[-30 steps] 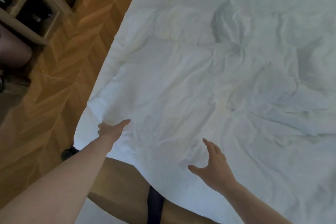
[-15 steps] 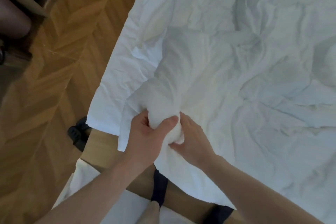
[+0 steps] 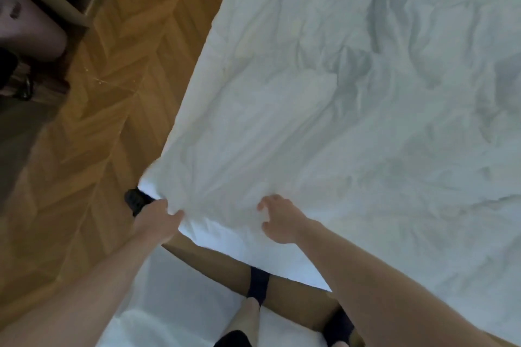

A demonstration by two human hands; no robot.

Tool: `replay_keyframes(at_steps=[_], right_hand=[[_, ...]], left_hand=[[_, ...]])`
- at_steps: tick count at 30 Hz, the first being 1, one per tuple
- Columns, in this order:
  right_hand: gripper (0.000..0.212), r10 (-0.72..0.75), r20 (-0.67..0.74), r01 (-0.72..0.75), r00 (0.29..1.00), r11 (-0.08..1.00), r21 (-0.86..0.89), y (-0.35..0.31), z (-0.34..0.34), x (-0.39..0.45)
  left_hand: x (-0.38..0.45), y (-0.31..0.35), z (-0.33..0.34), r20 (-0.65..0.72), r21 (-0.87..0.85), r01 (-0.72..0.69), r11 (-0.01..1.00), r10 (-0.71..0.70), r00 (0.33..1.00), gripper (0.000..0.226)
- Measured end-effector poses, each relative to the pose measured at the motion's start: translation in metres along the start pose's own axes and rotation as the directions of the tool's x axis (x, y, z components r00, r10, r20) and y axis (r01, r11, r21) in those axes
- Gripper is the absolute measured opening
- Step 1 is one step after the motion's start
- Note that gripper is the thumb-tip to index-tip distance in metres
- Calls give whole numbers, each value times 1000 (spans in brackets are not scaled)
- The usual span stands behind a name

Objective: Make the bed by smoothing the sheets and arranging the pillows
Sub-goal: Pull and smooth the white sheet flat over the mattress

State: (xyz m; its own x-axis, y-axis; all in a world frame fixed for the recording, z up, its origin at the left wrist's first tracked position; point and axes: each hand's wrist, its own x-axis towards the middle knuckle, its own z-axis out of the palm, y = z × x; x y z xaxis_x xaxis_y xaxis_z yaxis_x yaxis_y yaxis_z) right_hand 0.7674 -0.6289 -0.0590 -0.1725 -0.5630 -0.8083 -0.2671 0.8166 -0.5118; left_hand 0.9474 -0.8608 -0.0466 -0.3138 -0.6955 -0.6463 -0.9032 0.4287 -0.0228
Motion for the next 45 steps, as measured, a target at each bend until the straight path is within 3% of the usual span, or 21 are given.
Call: replay_keyframes(at_steps=[2, 4, 7, 9, 11, 13, 14, 16, 18, 19, 21, 22, 24, 26, 28, 30, 35, 37, 40, 43, 45], right_hand=[[51, 98, -60, -95, 993, 994, 46, 32, -4, -5], [54, 147, -184, -135, 972, 988, 78, 65, -12, -17], [64, 235, -349, -189, 907, 969, 162, 107, -28, -38], [72, 269, -413, -184, 870, 955, 234, 123, -37, -50], [77, 276, -472, -144, 838, 944, 297, 129, -45, -58], [81, 261, -517, -90, 815, 939, 332, 130, -55, -60], [83, 244, -524, -75, 816, 944, 323, 131, -61, -59], [86, 225, -519, -76, 825, 953, 292, 133, -75, -56], [86, 241, -526, -85, 816, 949, 302, 134, -95, -57], [85, 235, -537, -75, 810, 950, 303, 133, -105, -57], [84, 199, -568, -43, 799, 960, 276, 130, -125, -55], [84, 187, -578, -35, 794, 964, 263, 129, -135, -54], [84, 173, -591, -36, 788, 971, 237, 129, -155, -47], [84, 177, -612, -39, 771, 972, 232, 130, -178, -33], [85, 189, -649, -32, 737, 969, 246, 132, -201, -12], [86, 223, -702, -32, 677, 961, 274, 137, -228, 15], [85, 362, -830, 15, 425, 914, 406, 166, -292, 110], [82, 399, -836, 12, 377, 900, 435, 177, -307, 138], [87, 460, -808, -72, 369, 881, 468, 207, -316, 179], [120, 540, -724, -160, 430, 834, 527, 240, -310, 202], [134, 552, -694, -222, 462, 830, 512, 255, -310, 209]], left_hand=[[18, 7, 1, 24, 21, -61, 998, 60, 998, 40], [22, 31, -6, -35, -270, -117, 956, 112, 993, 25], [3, 69, -26, -32, -624, -150, 767, 167, 985, 10], [-21, 88, -35, -134, -536, -327, 778, 304, 943, 15], [-50, 113, -41, -351, -274, -637, 721, 542, 764, 29], [-68, 145, -54, -494, -54, -867, 496, 741, 455, 31], [-65, 161, -62, -538, 19, -900, 435, 764, 357, 30], [-42, 179, -77, -599, 119, -873, 473, 736, 317, 27], [-4, 171, -79, -593, 183, -738, 650, 671, 445, 24], [15, 159, -80, -535, 210, -601, 771, 605, 589, 20], [46, 136, -83, -214, 393, -256, 883, 358, 909, 10], [55, 133, -88, 10, 548, -174, 818, 202, 979, 8], [66, 142, -104, 323, 679, -205, 705, -36, 946, 10], [85, 178, -120, 348, 653, -268, 709, 33, 937, 28], [111, 230, -135, 146, 581, -327, 746, 299, 943, 38], [137, 290, -144, -46, 432, -404, 806, 467, 883, 31], [218, 400, -135, -257, 78, -443, 893, 448, 856, 48], [246, 423, -124, -274, 29, -422, 906, 413, 869, 62], [299, 445, -90, -272, -20, -389, 921, 369, 889, 90], [332, 441, -44, -173, 26, -384, 923, 382, 908, 126], [346, 439, -27, -167, 74, -409, 910, 416, 894, 123]])
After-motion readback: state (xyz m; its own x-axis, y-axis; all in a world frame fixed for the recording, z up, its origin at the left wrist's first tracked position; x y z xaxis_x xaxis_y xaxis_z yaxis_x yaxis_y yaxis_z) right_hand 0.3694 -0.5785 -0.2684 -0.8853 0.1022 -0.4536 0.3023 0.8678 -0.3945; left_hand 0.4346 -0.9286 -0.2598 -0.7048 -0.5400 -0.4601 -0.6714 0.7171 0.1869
